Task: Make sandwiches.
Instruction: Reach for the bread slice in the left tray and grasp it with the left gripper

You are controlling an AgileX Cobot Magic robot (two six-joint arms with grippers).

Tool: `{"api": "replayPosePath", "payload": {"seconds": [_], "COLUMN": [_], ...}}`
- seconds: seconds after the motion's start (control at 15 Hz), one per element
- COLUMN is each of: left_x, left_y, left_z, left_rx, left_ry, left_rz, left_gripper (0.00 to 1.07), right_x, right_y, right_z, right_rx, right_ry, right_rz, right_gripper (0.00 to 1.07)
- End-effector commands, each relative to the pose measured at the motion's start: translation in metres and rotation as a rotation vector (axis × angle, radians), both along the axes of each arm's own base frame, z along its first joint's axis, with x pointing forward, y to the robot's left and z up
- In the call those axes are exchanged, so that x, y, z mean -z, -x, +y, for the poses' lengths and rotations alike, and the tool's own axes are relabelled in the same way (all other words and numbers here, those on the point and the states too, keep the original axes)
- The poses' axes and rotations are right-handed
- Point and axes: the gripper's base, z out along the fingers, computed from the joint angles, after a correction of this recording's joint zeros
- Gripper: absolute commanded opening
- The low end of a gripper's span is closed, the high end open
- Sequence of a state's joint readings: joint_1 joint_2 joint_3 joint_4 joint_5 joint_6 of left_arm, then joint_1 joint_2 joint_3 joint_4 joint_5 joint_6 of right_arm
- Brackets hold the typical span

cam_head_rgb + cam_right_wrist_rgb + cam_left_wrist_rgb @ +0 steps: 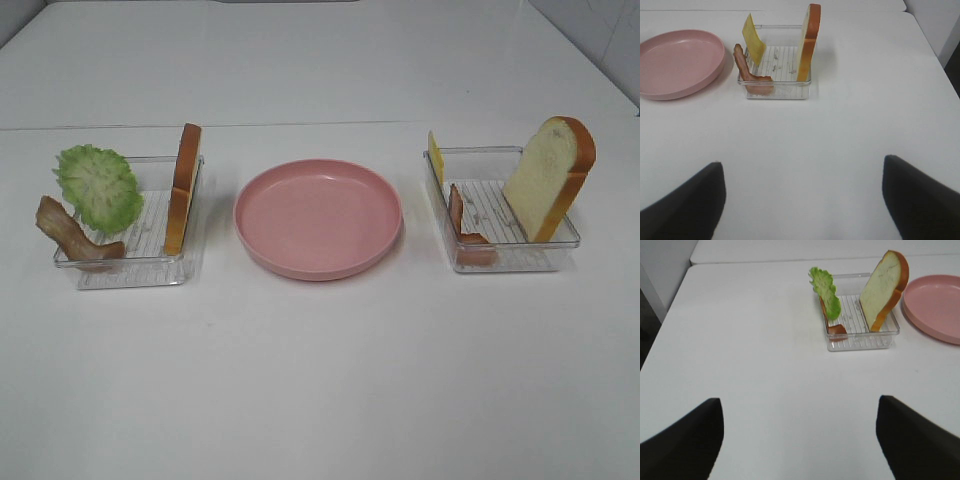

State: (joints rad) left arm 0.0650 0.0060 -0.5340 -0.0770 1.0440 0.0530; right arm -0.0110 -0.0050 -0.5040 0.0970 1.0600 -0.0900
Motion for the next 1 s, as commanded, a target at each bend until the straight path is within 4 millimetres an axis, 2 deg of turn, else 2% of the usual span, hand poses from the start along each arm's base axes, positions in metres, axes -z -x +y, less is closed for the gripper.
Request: {"api": "replayPosePath", "payload": {"seconds": [0.07,0.33,0.47,0.53,0.6,0.67,0.73,0.8,0.87,0.93,1.0], "left_x": [-0.02,-0.039,-0.051,-0.055,-0.062,-0.063,-0.063,-0.063,-0.06,-0.061,-0.06], "left_y": [-0.016,-0.057,-0.085,-0.103,-0.137,-0.144,-0.163,-0.163,-0.19,-0.207,-0.243], "left_z": [0.001,0.002,0.002,0.002,-0.001,-0.001,-0.002,-0.002,-0.002,-0.001,-0.002], "left_rx": [-0.003,-0.001,0.008,0.016,0.038,0.042,0.05,0.05,0.058,0.061,0.099], "left_ry": [0.016,0.037,0.066,0.09,0.155,0.166,0.191,0.191,0.218,0.224,0.191], "left_rz": [-0.036,0.1,0.189,0.244,0.335,0.36,0.424,0.424,0.518,0.553,0.589], "left_gripper": [0.79,0.79,0.79,0.79,0.79,0.79,0.79,0.79,0.79,0.79,0.78], "right_x": [0.0,0.0,0.0,0.0,0.0,0.0,0.0,0.0,0.0,0.0,0.0], "right_y": [0.002,0.002,0.002,0.002,0.002,0.002,0.002,0.002,0.002,0.002,0.002], "right_z": [0.0,0.0,0.0,0.0,0.0,0.0,0.0,0.0,0.0,0.0,0.0], "right_rx": [0.001,0.001,0.001,0.001,0.001,0.001,0.001,0.001,0.001,0.001,0.001], "right_ry": [0.015,0.015,0.015,0.015,0.015,0.015,0.015,0.015,0.015,0.015,0.015], "right_rz": [-0.017,-0.017,-0.017,-0.017,-0.017,-0.017,-0.017,-0.017,-0.017,-0.017,-0.017], "right_gripper": [0.8,0.8,0.8,0.8,0.8,0.8,0.8,0.8,0.8,0.8,0.8]}}
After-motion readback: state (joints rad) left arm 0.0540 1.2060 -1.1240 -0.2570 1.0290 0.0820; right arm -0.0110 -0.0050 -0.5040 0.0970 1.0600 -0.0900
